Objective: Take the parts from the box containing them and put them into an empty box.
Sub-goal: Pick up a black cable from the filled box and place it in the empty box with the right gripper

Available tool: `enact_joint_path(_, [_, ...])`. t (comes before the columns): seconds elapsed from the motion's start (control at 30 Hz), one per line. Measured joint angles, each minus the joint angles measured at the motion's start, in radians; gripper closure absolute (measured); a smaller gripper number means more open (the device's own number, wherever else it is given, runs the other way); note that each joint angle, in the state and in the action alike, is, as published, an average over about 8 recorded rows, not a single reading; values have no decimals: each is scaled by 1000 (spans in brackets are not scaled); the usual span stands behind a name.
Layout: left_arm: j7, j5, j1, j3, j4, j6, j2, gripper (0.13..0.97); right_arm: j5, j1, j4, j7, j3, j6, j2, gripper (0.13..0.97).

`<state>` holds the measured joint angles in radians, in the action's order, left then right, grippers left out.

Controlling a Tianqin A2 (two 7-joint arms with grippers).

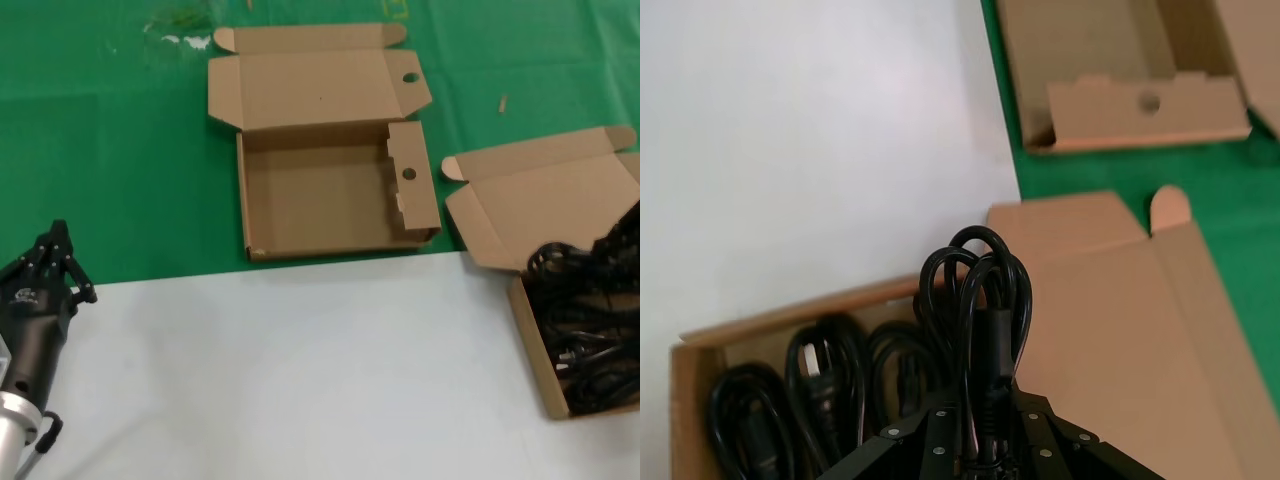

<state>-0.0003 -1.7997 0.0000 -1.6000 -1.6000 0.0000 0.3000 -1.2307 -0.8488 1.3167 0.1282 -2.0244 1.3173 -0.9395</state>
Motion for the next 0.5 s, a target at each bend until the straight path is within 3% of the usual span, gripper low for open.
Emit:
enact_joint_path(0.27, [0, 0, 0, 0, 0, 0, 0, 957, 1, -129, 95, 110, -9, 84, 52, 889])
enact_joint_path(0.5, [0, 0, 0, 0, 0, 0, 0, 957, 43, -258, 27, 123, -59, 59, 208, 889])
